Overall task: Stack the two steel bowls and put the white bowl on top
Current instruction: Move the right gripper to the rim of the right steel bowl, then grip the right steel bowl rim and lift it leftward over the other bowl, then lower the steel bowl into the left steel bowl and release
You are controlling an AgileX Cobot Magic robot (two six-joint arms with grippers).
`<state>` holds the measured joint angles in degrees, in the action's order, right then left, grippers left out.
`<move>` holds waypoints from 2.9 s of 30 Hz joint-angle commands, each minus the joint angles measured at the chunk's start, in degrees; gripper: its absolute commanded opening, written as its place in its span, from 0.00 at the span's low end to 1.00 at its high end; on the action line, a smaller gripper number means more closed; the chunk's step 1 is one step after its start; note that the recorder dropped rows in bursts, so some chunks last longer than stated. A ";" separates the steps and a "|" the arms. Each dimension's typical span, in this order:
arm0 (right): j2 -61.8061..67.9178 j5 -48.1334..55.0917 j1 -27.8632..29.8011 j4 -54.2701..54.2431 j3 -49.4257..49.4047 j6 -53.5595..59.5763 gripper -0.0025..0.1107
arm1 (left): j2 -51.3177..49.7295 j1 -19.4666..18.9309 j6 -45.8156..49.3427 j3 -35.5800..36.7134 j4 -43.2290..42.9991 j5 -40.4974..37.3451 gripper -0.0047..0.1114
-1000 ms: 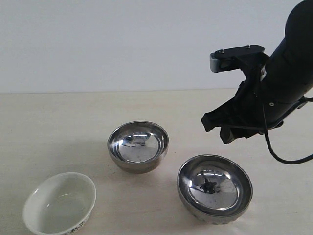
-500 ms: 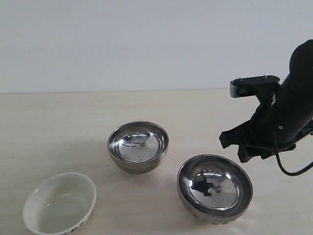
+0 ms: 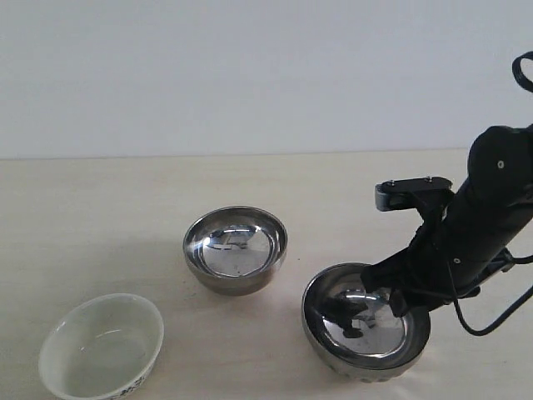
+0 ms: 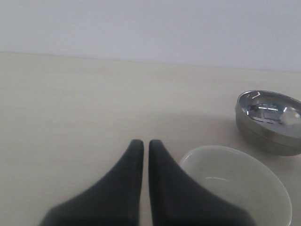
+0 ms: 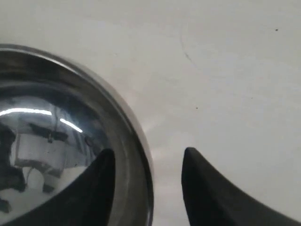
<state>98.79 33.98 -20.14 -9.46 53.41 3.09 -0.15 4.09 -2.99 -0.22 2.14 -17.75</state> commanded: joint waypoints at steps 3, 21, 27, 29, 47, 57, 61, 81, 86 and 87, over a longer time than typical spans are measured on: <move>3.60 -1.73 0.15 -1.90 -0.29 1.99 0.37 | 0.15 -0.15 -0.05 0.22 -0.10 0.16 0.07; 2.86 -1.05 0.15 -1.90 0.09 3.44 0.02 | 0.15 -0.15 -0.05 0.22 -0.10 0.16 0.07; 0.00 0.82 0.15 -1.72 0.83 3.54 0.02 | 0.15 -0.15 -0.05 0.22 -0.10 0.16 0.07; -1.08 1.07 0.15 -1.72 0.92 3.54 0.02 | 0.15 -0.15 -0.05 0.22 -0.10 0.16 0.07; -6.90 3.85 0.15 -3.15 1.80 3.54 0.02 | 0.15 -0.15 -0.05 0.22 -0.10 0.16 0.07; -6.90 6.59 0.15 -6.23 6.27 3.54 0.02 | 0.15 -0.15 -0.05 0.22 -0.10 0.16 0.07; -6.90 9.20 0.15 -8.13 9.89 3.65 0.02 | 0.15 -0.15 -0.05 0.22 -0.10 0.16 0.07; -1.32 14.05 -5.29 -16.94 26.83 4.18 0.02 | 0.15 -0.15 -0.05 0.22 -0.10 0.16 0.07; 2.89 13.80 -6.75 -17.10 30.69 3.76 0.02 | 0.15 -0.15 -0.05 0.22 -0.10 0.16 0.07; 3.63 13.80 -6.89 -17.10 31.31 3.50 0.02 | 0.15 -0.15 -0.05 0.22 -0.10 0.16 0.07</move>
<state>100.65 48.18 -26.63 -25.98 82.52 7.00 -0.15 4.09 -2.99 -0.22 2.14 -17.75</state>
